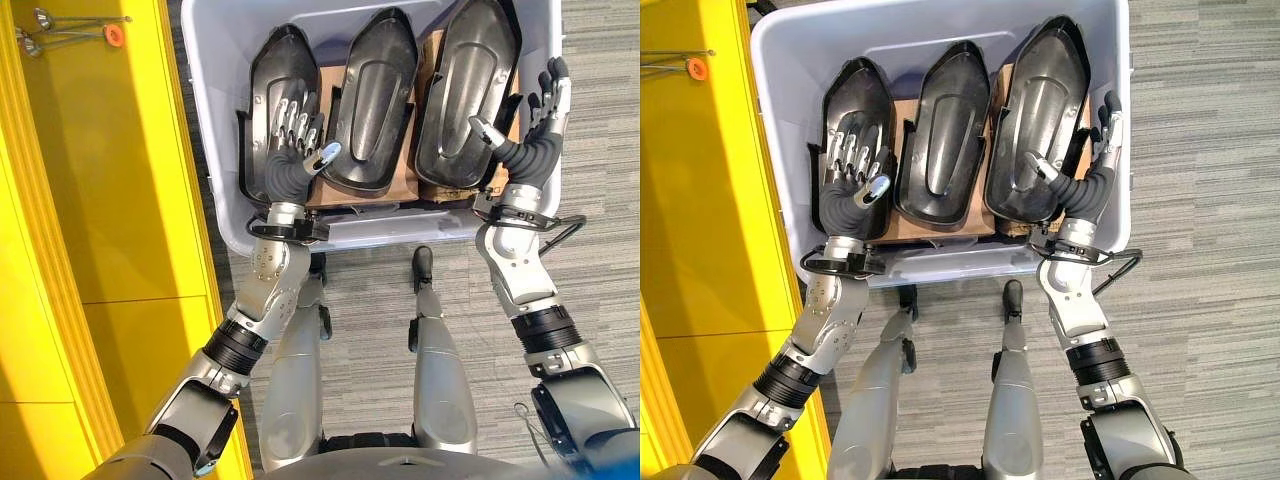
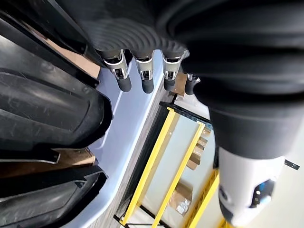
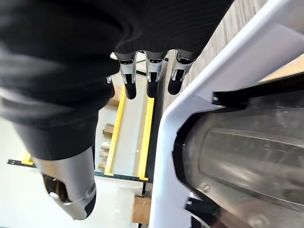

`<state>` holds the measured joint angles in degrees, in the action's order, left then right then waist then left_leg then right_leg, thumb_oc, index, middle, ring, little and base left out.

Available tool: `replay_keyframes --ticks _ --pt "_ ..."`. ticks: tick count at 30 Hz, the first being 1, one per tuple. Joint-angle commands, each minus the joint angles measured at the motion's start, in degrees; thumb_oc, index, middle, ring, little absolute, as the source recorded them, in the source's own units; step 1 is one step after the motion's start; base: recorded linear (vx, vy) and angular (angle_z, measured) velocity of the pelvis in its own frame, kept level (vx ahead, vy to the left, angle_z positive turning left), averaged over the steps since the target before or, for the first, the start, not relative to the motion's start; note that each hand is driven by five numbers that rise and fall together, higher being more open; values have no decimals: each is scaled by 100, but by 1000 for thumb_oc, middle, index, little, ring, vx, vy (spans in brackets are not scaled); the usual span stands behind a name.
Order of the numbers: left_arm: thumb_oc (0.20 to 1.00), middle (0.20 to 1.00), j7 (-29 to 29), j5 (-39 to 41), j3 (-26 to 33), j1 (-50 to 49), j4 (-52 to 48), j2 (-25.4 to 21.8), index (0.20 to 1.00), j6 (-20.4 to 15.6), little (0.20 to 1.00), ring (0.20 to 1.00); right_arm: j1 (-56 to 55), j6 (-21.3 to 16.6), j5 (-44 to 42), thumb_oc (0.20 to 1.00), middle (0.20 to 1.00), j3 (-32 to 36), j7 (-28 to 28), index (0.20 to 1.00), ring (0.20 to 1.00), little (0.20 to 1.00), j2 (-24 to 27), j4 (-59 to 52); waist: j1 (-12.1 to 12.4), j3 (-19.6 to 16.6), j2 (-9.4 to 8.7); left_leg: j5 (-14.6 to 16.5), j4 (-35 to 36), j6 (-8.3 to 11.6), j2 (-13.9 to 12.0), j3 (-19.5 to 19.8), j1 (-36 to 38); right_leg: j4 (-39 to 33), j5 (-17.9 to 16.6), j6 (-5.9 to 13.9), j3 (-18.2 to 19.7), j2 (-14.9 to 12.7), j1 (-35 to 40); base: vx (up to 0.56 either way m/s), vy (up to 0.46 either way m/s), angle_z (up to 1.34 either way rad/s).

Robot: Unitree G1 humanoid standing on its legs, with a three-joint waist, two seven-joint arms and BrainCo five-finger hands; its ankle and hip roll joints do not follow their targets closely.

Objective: Move parts from the plastic box to the shelf.

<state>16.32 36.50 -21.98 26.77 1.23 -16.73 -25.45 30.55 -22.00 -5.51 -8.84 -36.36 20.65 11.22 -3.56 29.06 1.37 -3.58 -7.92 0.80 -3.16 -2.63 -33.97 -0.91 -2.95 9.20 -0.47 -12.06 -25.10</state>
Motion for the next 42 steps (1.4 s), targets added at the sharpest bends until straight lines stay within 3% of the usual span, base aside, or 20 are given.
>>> replay_keyframes --ticks 1,18,42 --pt "1000 1000 -39 -243 193 128 -311 -23 1000 -239 1000 1000 3 -386 -144 1000 1000 114 -46 1000 1000 1000 14 -34 159 -337 -205 431 -507 414 -380 76 -6 280 -372 -9 49 -124 -13 0 0 0" --pt "1000 1000 -58 -210 50 154 -267 -55 1000 -252 1000 1000 18 -282 -138 1000 1000 271 -518 1000 1000 1000 -4 717 162 -303 -142 406 -459 392 -349 52 -12 288 -400 -26 84 -96 -85 0 0 0" --pt "1000 1000 -232 24 -115 208 -301 -56 1000 -229 1000 1000 971 7 -635 1000 1000 -146 -423 1000 1000 1000 71 2864 356 -199 -38 404 -460 388 -340 90 -126 322 -373 -50 59 -40 -203 -1 -1 0"
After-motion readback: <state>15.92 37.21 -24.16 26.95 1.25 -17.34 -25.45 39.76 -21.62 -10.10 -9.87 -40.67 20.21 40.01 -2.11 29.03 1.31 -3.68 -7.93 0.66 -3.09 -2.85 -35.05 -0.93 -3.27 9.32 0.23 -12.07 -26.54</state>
